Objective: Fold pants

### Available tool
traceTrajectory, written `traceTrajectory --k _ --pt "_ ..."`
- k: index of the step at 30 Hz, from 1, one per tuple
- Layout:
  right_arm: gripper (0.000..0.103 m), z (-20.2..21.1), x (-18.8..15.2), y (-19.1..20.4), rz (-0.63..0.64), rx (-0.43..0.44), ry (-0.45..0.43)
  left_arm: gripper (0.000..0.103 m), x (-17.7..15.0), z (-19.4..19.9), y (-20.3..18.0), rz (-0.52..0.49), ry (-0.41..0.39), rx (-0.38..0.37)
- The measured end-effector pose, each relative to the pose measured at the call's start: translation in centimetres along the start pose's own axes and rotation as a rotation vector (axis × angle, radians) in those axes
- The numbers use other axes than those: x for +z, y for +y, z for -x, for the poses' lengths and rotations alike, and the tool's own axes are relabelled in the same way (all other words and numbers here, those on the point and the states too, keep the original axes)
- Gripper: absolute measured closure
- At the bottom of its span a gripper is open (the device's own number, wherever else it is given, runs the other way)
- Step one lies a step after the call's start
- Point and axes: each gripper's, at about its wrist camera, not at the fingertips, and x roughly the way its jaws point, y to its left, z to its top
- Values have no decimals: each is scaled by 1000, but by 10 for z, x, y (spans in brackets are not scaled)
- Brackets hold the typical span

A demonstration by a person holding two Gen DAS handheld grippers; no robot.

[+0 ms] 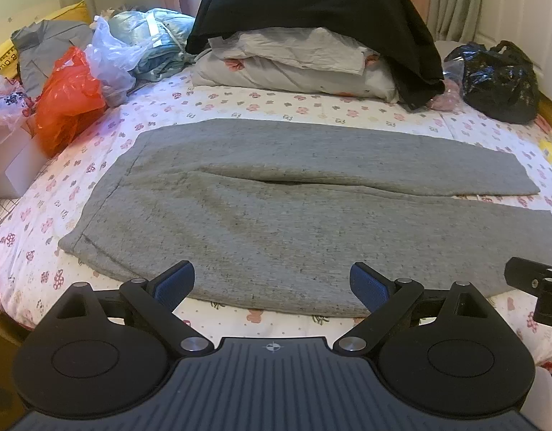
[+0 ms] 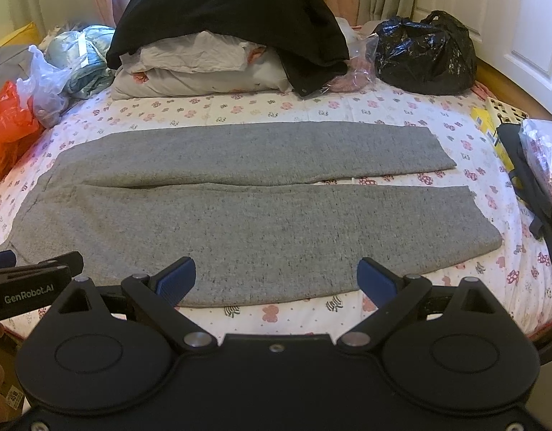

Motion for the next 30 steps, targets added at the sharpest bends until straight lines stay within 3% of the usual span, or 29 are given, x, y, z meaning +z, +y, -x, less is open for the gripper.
traceTrajectory --k 13,16,18,23,27,30 --pt "9 1 -2 4 9 -6 -17 8 3 -2 -5 -22 17 7" --pt "19 -2 -3 3 9 -7 -16 9 4 -3 -7 -31 19 -12" --pt "37 -8 -2 2 27 34 2 17 8 -6 -9 -37 15 -15" --pt "49 -24 5 -9 51 101 15 36 30 -21 -12 -60 13 -27" --pt "49 -42 24 -23 71 151 -7 37 51 -42 -9 -56 11 -36" --pt "40 -62 43 -31 131 108 -37 36 68 -66 -7 -58 24 -24"
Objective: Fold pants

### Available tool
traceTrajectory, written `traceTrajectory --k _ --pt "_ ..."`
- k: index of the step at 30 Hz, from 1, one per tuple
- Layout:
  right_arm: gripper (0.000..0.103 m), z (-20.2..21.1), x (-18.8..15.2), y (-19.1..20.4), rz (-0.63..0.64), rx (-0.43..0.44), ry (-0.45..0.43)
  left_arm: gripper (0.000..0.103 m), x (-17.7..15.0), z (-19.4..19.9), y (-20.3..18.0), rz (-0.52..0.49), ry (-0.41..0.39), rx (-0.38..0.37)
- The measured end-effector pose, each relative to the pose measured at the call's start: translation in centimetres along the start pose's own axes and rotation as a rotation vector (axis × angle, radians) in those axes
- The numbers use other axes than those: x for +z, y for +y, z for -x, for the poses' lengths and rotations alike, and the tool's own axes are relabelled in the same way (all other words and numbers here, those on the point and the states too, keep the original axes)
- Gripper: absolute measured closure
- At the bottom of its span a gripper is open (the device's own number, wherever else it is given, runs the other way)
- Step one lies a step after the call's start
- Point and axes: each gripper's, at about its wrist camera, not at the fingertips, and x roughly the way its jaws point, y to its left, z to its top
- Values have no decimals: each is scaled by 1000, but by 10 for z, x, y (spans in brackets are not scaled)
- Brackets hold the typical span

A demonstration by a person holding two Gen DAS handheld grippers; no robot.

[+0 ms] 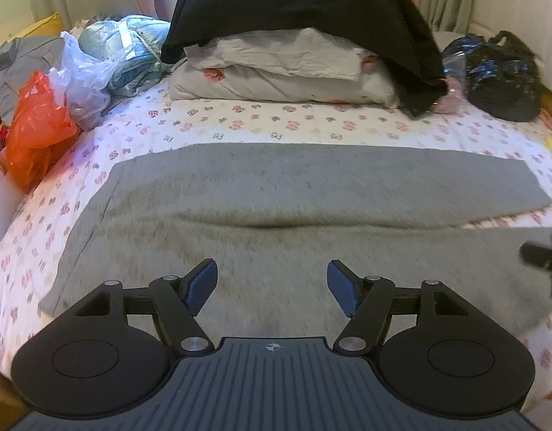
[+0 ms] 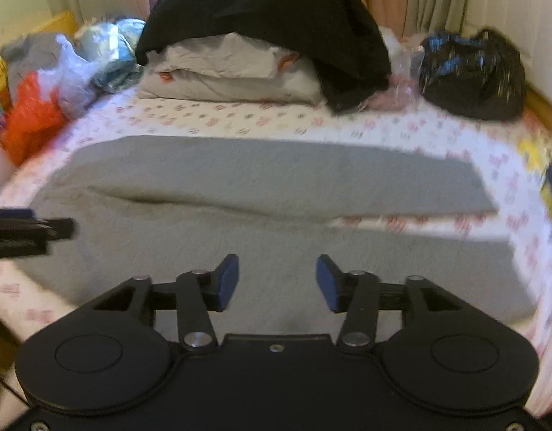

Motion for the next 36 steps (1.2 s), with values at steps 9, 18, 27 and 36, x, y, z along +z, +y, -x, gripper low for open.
traceTrajectory --k 9,18,27,36 --pt "34 -84 60 -43 183 33 -85 36 35 -87 13 12 99 -30" --pt "28 -200 117 -64 311 110 15 36 30 -169 25 42 259 -20" --pt "24 -288 142 -83 434 168 121 33 24 -178 25 8 276 -31" --pt "91 -293 140 -104 449 354 211 33 35 -179 24 2 266 -36"
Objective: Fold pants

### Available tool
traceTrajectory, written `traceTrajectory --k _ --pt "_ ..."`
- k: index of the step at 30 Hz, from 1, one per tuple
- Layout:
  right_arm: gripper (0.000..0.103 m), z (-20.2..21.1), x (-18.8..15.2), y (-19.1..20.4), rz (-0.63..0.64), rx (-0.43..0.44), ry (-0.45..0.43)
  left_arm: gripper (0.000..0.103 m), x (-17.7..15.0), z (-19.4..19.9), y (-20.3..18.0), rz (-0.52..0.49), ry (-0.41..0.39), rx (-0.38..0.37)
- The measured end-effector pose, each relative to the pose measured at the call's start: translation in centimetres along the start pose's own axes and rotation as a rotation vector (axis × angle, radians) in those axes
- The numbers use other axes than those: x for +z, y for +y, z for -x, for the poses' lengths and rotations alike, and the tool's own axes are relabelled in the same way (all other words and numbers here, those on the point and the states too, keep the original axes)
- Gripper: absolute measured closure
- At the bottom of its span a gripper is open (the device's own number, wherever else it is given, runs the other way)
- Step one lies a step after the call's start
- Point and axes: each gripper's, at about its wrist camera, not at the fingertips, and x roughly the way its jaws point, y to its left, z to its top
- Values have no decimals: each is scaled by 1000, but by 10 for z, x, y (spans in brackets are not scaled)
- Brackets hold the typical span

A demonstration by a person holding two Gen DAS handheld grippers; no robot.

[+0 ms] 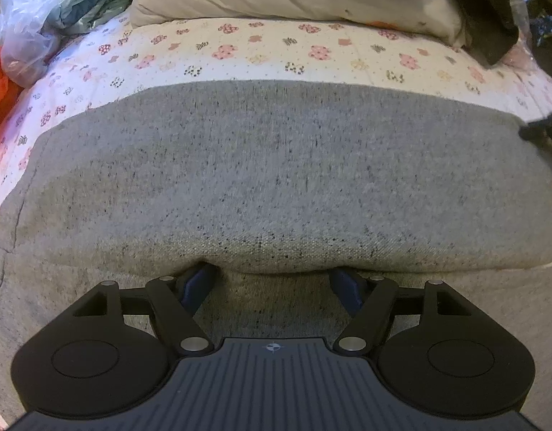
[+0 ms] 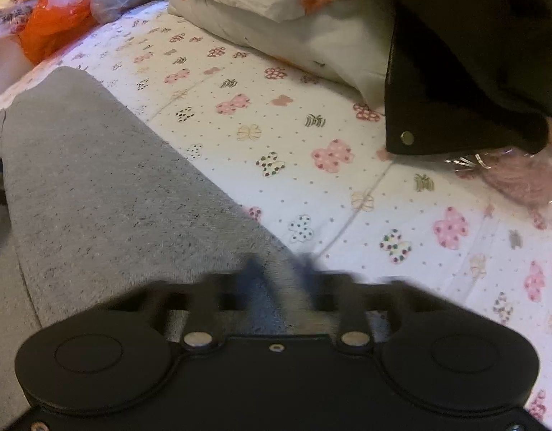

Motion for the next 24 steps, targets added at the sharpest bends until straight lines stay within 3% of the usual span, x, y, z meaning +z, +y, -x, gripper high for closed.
traceTrajectory --k 10,12,15,17,20,24 --pt "92 55 -20 51 162 -24 -108 33 56 16 17 138 33 -106" --pt "92 59 -27 58 172 -40 -128 33 55 21 10 77 67 -127" --pt "92 60 -32 59 140 -68 -154 33 32 39 -13 -133 84 -129" --pt "92 63 -33 58 127 -95 -177 33 21 50 -17 -166 79 -161" --pt "92 68 -30 60 123 -123 -208 33 35 54 1 -18 37 -218" --pt "92 75 -31 71 181 -133 -226 33 78 28 35 250 14 -201"
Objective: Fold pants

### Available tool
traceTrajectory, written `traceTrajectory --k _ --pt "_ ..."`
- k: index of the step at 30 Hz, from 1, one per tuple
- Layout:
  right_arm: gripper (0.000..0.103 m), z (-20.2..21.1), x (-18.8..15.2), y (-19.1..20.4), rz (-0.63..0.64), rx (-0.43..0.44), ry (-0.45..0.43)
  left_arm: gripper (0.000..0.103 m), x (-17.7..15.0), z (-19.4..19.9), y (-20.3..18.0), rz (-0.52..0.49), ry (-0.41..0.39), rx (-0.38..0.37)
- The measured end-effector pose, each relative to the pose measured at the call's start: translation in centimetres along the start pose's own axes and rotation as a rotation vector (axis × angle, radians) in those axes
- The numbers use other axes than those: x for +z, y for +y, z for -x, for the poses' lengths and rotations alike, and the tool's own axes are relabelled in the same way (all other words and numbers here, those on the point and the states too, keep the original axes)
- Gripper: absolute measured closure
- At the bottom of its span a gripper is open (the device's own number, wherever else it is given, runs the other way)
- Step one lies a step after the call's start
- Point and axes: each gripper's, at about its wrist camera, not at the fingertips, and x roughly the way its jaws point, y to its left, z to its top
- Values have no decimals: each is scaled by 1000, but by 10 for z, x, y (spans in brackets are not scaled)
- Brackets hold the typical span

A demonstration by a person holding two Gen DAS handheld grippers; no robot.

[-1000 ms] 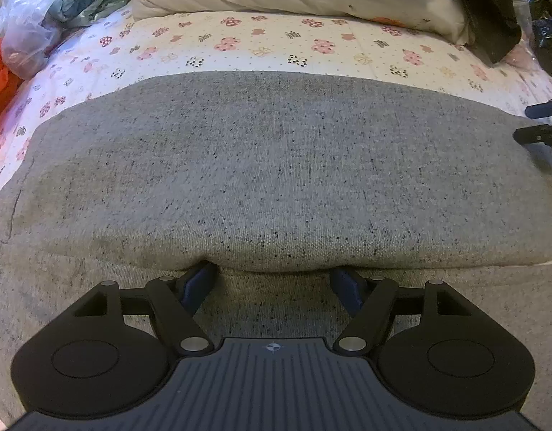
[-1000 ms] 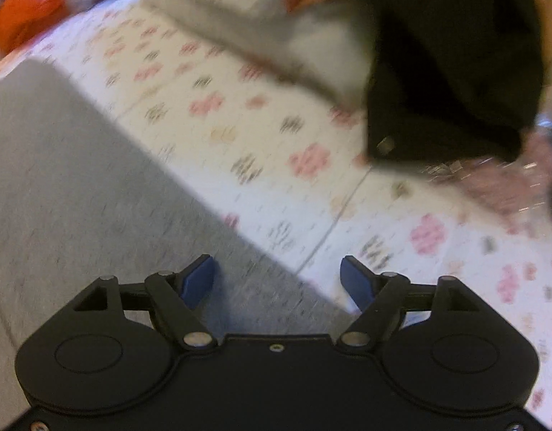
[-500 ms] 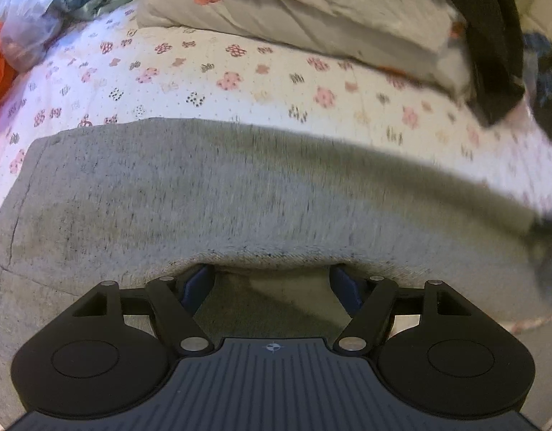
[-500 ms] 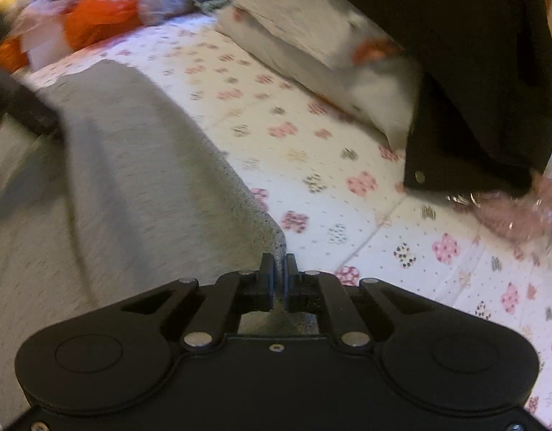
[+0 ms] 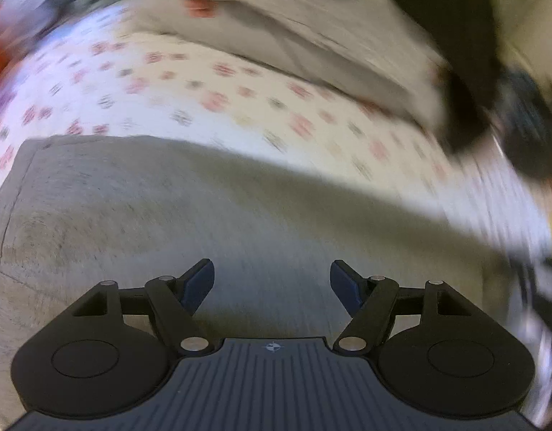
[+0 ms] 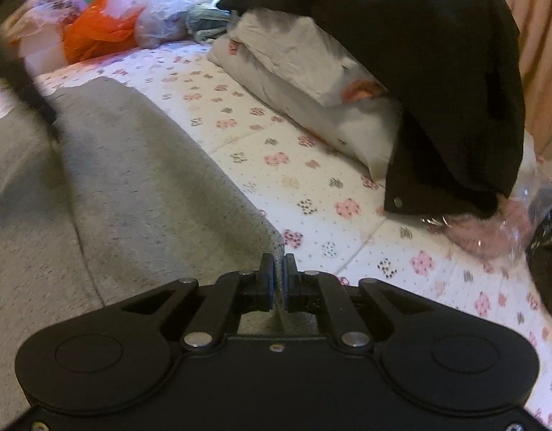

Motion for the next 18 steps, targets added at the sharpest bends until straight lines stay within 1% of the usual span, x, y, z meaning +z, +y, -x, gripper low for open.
traceTrajectory --k 2,3,5,7,9,12,14,18 --pt "92 4 -1 6 43 -6 0 33 20 -17 5 45 37 -6" --pt "92 7 -2 9 59 -7 -2 33 28 -27 5 58 57 2" --pt "92 9 -3 14 87 -6 -10 33 39 -38 3 73 64 7" --pt "92 11 -5 18 112 -3 -17 33 42 -43 0 98 62 -2" --pt "92 11 -8 21 129 5 -15 33 43 -46 0 120 51 -26" --pt "92 10 -15 29 165 18 -10 33 44 -52 4 159 48 -20" --pt "92 10 -20 33 185 26 -9 33 44 -56 7 188 56 -32" --pt "92 15 -28 42 230 37 -18 33 45 -65 10 205 68 -3"
